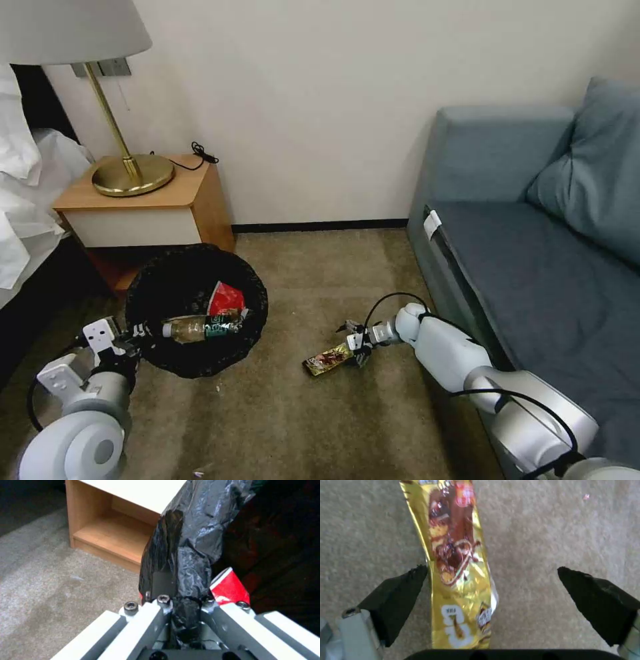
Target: Pick up the trash bin, then pick up the garbage on the floor and place it into the trash bin.
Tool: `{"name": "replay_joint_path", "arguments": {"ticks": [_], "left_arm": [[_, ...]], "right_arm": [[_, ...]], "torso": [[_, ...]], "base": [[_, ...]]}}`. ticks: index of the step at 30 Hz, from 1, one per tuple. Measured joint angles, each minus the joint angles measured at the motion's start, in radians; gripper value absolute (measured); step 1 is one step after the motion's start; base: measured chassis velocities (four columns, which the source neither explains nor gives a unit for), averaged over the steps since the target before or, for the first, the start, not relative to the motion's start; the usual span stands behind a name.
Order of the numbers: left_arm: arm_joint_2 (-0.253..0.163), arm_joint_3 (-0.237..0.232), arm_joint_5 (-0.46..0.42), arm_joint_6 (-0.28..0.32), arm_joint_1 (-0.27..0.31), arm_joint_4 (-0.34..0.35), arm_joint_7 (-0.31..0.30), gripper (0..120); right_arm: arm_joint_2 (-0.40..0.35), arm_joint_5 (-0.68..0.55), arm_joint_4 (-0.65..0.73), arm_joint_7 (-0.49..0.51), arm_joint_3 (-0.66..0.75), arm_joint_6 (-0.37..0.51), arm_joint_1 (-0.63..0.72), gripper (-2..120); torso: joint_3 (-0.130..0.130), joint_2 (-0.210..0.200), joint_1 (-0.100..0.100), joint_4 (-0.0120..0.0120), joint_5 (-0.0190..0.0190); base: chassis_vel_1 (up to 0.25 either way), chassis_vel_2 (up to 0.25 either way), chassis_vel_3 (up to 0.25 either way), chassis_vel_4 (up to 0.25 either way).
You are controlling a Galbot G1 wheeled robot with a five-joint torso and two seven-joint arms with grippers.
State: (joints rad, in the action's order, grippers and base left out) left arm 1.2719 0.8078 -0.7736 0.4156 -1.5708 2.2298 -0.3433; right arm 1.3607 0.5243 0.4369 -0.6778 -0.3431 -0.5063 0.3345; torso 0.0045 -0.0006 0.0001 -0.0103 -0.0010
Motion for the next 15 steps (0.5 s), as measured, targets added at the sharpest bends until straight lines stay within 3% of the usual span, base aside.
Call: {"name": "replay_joint_path", "arguments": {"ticks": [15], "left_arm": [[0.008, 0.002, -0.005, -0.003, -0.011, 0.027, 0.002, 1]], "right_arm": [[0.043, 0.031, -0.082, 0.037, -0.022, 0.041, -0.003, 100]], "torso": [[0.000, 0.000, 0.000, -0.0002, 0.0001]], "base": [[0.000, 0.000, 0.000, 0.000]]}}
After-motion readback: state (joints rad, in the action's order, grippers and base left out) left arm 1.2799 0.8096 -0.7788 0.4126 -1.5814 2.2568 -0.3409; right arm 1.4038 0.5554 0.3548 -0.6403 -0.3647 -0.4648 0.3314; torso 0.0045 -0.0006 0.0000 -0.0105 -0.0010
